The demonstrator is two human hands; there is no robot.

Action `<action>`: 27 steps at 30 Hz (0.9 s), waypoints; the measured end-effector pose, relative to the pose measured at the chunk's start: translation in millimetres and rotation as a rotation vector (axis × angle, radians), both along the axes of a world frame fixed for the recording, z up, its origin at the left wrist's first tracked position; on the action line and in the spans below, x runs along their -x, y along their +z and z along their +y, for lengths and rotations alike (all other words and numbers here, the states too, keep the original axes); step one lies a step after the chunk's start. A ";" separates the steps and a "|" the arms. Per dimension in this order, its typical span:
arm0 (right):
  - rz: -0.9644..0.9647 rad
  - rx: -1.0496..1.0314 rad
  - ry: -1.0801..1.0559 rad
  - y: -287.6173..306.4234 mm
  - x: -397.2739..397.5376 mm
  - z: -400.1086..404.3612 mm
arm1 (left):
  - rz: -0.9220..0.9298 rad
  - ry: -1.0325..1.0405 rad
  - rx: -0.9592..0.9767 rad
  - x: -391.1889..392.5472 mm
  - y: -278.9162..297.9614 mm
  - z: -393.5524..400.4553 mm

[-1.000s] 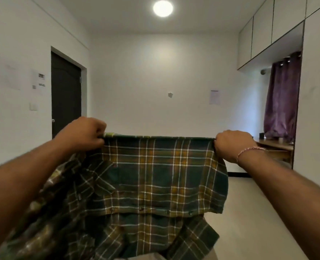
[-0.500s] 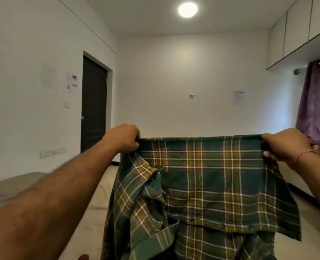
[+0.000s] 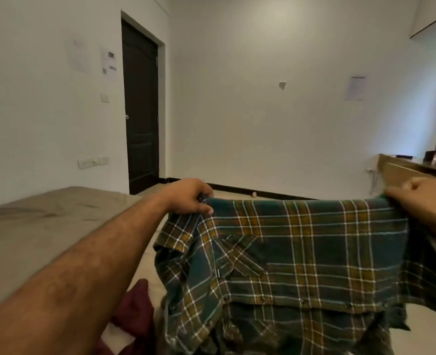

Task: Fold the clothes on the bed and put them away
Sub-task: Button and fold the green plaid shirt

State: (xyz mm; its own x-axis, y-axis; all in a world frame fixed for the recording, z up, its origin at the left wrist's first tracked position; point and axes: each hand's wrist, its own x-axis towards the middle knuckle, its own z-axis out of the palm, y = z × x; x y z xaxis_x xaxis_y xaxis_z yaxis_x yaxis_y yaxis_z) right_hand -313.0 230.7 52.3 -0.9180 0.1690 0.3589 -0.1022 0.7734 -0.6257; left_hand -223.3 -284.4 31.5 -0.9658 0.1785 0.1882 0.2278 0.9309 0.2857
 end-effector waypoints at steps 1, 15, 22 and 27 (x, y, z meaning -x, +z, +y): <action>-0.027 0.060 0.059 -5.2 -17.2 -13.5 | -0.005 0.007 -0.047 2.5 -5.8 -5.4; -0.224 -0.268 0.297 -21.4 77.2 -91.3 | 0.106 0.598 0.147 106.8 32.9 -29.2; -0.642 0.619 0.381 23.1 176.7 -142.8 | -0.115 0.653 -0.903 202.2 68.9 -54.6; 0.325 1.341 0.540 149.4 239.4 -188.9 | 0.796 0.181 -1.335 273.3 199.1 -44.7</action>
